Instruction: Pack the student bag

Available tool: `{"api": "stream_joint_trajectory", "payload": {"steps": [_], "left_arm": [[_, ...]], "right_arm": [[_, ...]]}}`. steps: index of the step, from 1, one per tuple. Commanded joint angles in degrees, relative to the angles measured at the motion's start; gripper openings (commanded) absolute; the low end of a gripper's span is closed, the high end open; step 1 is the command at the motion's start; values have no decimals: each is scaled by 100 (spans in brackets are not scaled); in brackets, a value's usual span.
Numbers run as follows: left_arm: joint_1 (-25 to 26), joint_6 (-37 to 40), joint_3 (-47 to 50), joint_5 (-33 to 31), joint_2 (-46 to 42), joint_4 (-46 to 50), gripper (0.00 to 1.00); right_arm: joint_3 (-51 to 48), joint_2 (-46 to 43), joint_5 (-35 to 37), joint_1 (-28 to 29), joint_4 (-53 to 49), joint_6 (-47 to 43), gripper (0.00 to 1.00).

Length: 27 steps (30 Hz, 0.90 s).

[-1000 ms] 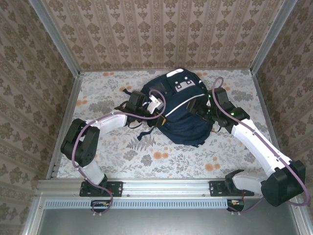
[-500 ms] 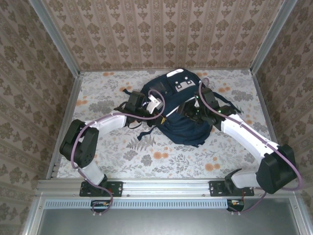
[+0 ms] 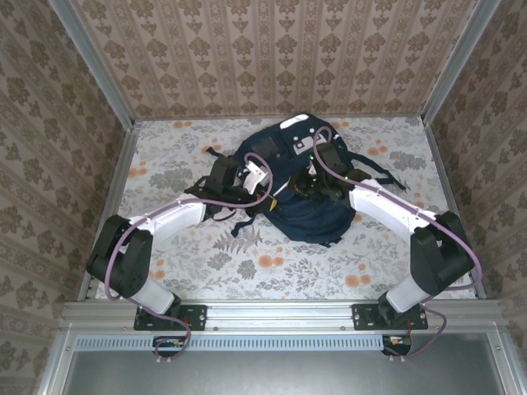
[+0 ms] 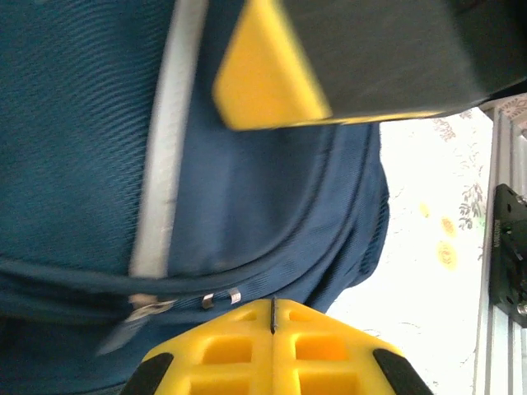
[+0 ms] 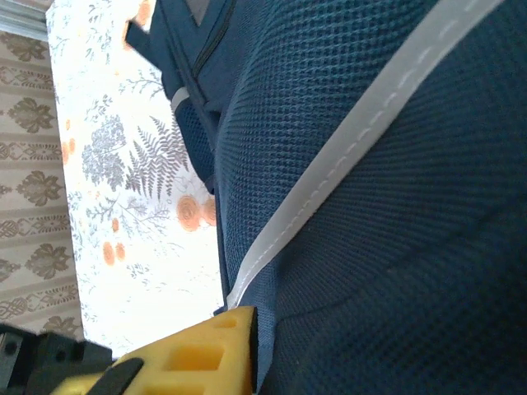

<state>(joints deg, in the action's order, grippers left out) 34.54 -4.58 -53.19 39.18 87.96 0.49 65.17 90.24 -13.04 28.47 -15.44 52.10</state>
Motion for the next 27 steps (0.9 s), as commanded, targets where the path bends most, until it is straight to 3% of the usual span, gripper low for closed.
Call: {"api": "stream_joint_trajectory", "payload": {"steps": [1, 3, 5, 7, 13, 19, 23, 27], "left_arm": [[61, -218, 161, -290, -206, -117, 0], [-16, -297, 292, -690, -258, -118, 5], [-167, -389, 416, -887, -268, -156, 19], [-297, -394, 525, -907, -274, -249, 31], [-466, -24, 554, -599, -81, -463, 52], [-465, 204, 258, -367, 316, -444, 58], [-448, 365, 414, 131, 432, -1209, 56], [-449, 413, 243, 302, 628, -1225, 52]], "right_arm": [[244, 218, -193, 92, 399, 77, 16], [226, 152, -69, 94, 305, 69, 16], [185, 12, 66, 90, 146, 3, 15], [147, -122, 164, 76, -5, -48, 13], [-55, -575, 319, 38, -170, -9, 11], [-37, -753, 298, -43, -264, -40, 11], [-10, -732, 210, -78, -215, -16, 11], [5, -695, 179, -87, -198, 2, 11]]}}
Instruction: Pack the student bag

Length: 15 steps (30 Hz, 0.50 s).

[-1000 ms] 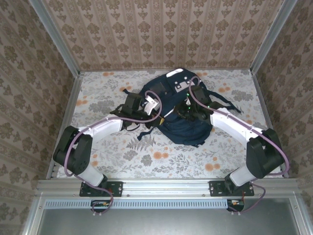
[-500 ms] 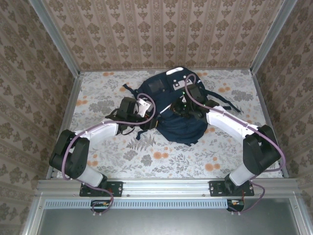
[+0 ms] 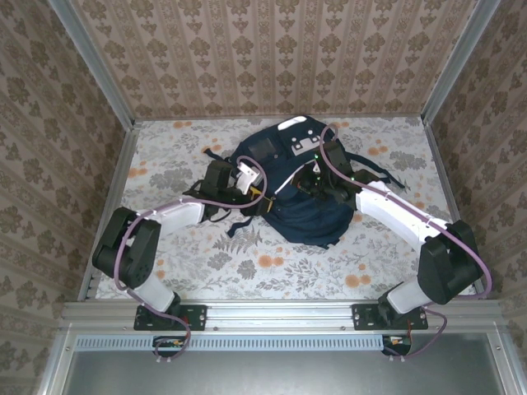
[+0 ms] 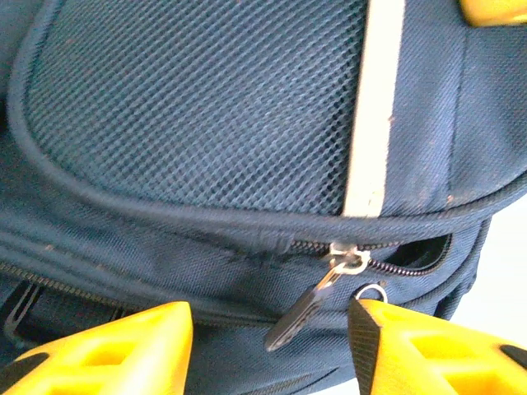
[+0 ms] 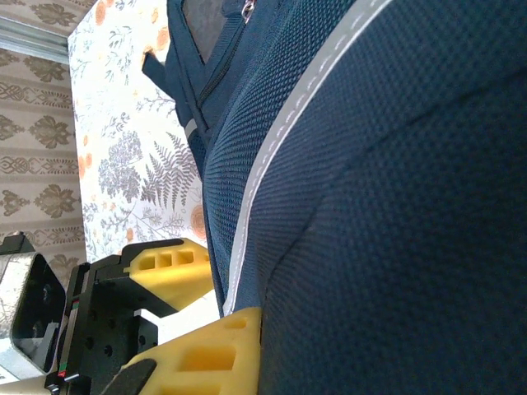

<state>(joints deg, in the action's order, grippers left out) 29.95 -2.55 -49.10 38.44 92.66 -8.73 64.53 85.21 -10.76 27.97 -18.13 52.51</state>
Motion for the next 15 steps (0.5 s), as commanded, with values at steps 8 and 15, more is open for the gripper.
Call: {"api": "stream_joint_trajectory", "payload": {"steps": [8, 15], "left_arm": [[45, 329, -301, 702, 363, -173, 23], [96, 296, -71, 744, 0, -128, 0]], "right_arm": [[101, -124, -14, -37, 31, -48, 11], [147, 99, 63, -37, 59, -26, 10]]}}
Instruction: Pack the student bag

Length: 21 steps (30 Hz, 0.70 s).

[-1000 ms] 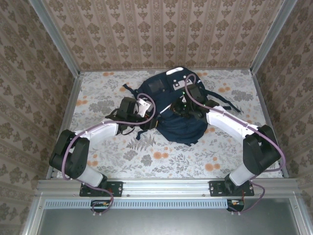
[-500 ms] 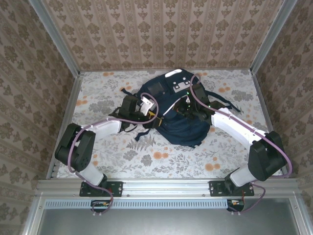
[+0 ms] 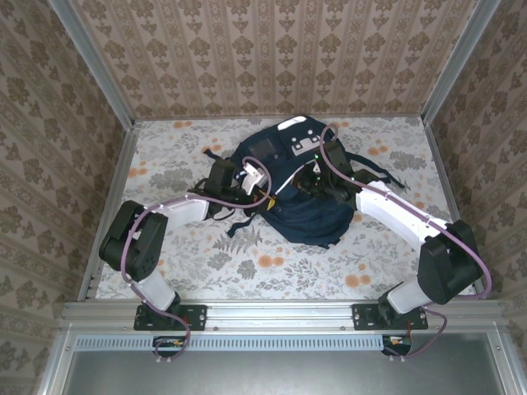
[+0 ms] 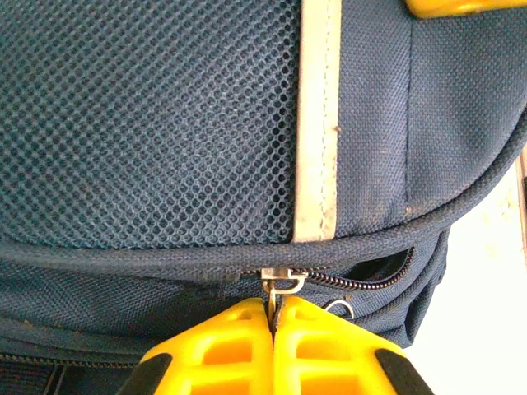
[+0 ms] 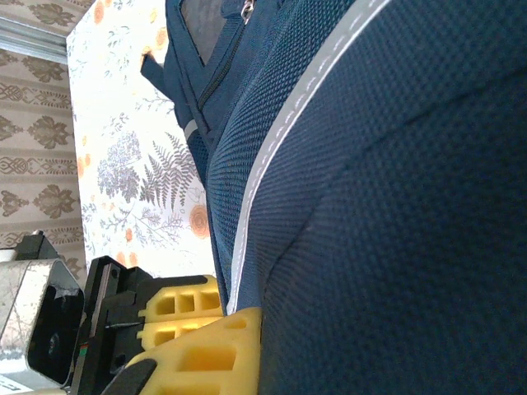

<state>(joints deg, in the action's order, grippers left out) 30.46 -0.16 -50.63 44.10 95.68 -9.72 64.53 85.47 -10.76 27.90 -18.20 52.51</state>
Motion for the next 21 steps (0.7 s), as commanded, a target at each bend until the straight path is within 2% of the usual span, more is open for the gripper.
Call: {"api": "stream_joint_trajectory", "payload": {"steps": [1, 9, 15, 18, 21], "left_arm": [[72, 59, 134, 141, -370, -13, 0], [468, -192, 496, -41, -908, 25, 0], [895, -708, 635, -156, -1177, -440, 0], [1145, -1058, 526, -486, -1136, -662, 0], [1291, -1641, 365, -949, -973, -799, 0]], "right_arm": [[151, 109, 87, -30, 79, -14, 10], [173, 390, 96, 20, 281, 63, 9], [92, 527, 19, 158, 489, 164, 9], [26, 552, -37, 215, 537, 230, 11], [102, 358, 256, 192, 73, 68, 18]]}}
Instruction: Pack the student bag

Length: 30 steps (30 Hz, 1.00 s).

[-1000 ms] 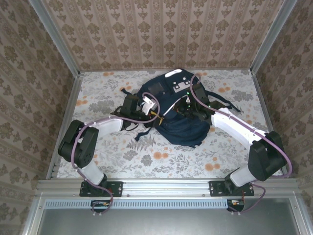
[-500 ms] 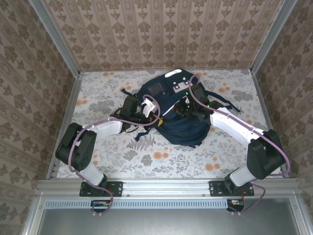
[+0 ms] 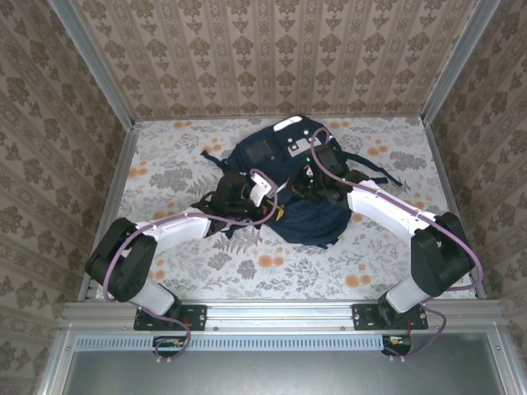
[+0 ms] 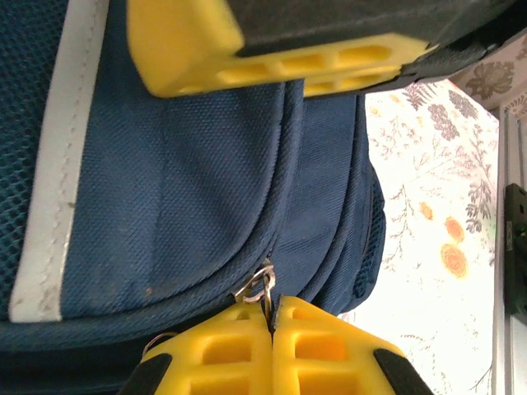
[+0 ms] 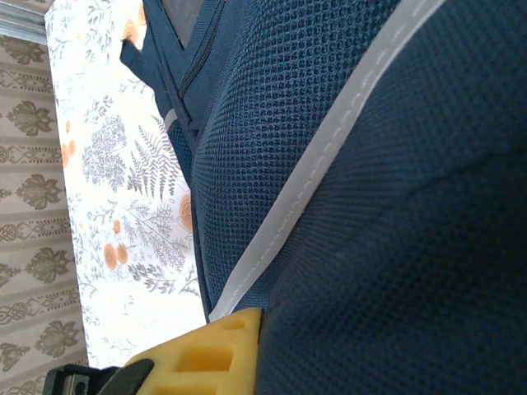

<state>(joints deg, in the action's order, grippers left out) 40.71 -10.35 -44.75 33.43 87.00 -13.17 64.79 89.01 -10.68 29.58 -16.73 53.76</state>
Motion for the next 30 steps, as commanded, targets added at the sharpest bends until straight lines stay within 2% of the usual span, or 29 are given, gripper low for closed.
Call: {"api": "stream_joint_trajectory", "payload": {"steps": [1, 3, 4, 8, 11, 13, 16, 19, 22, 26, 30], "left_arm": [[285, -770, -270, -3, -56, -475, 0], [308, -965, -278, -134, -10, -549, 0], [315, -1084, -269, -216, -22, -556, 5], [236, -1248, -404, -213, -91, -114, 38], [66, -1342, -281, -233, -305, 114, 56], [-121, -1442, -128, -238, -492, 195, 62], [-491, -1660, 121, -382, -786, 291, 69], [-833, -1902, 230, -908, -1017, 644, 74], [-1070, -2106, 221, -1355, -1071, 1030, 75], [-1263, -2352, 218, -1589, -1021, 1230, 78], [-1374, -2502, 228, -1682, -1019, 1316, 79]], "right_arm": [[65, -136, 385, 9, -210, -142, 23], [14, -390, 489, -63, -410, -280, 32], [-3, -513, 536, -96, -563, -340, 36], [-267, -982, 752, -163, -1044, -561, 48], [-478, -1342, 871, -138, -1286, -730, 52], [-545, -1517, 1069, -43, -1505, -880, 54], [-530, -1645, 1624, 314, -1828, -1082, 56], [-382, -1487, 2056, 778, -2028, -1191, 56], [-106, -1075, 2383, 1210, -2187, -1129, 55], [283, -387, 2746, 1669, -2191, -861, 51], [584, 154, 2800, 1926, -2088, -543, 49]]}}
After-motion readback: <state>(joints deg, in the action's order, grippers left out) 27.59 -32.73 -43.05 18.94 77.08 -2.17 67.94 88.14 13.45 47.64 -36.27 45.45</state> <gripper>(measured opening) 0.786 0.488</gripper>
